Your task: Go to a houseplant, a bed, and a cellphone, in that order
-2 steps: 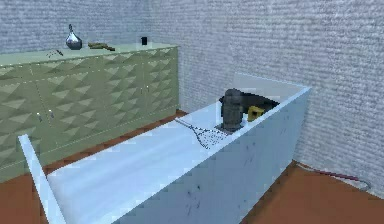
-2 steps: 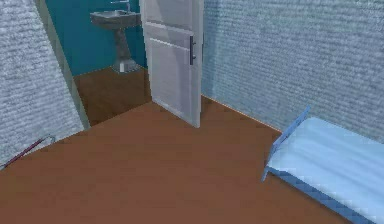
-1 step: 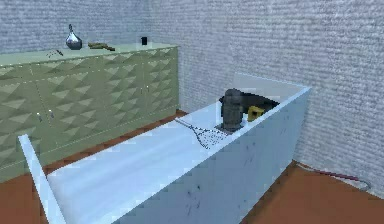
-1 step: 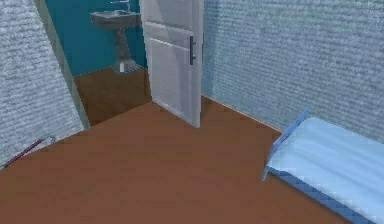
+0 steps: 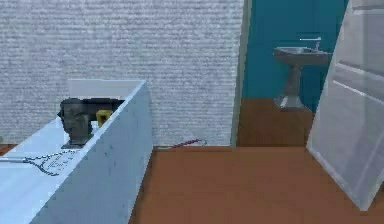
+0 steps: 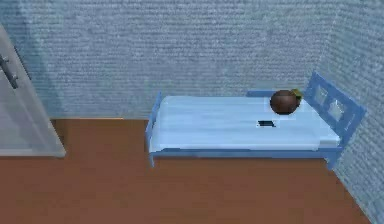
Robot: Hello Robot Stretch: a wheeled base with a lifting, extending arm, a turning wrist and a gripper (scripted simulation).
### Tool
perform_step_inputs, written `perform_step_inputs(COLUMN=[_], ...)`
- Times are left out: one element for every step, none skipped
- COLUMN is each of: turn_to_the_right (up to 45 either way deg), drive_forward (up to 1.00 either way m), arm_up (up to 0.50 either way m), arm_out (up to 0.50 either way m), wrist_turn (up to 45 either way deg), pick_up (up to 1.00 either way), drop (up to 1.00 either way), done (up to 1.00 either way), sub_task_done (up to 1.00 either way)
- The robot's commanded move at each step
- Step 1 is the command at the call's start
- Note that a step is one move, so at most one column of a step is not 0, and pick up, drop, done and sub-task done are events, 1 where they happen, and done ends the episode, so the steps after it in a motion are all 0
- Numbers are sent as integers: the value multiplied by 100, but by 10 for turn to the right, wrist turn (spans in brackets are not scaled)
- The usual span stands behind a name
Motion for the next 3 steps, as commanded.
perform_step_inputs(turn_to_the_right=[450,450,270], drive_forward=[0,0,0], arm_up=[0,0,0], arm_out=[0,0,0], wrist_turn=[0,0,0], pick_up=[0,0,0], drop=[0,0,0], done=[0,0,0], sub_task_done=[0,0,0])
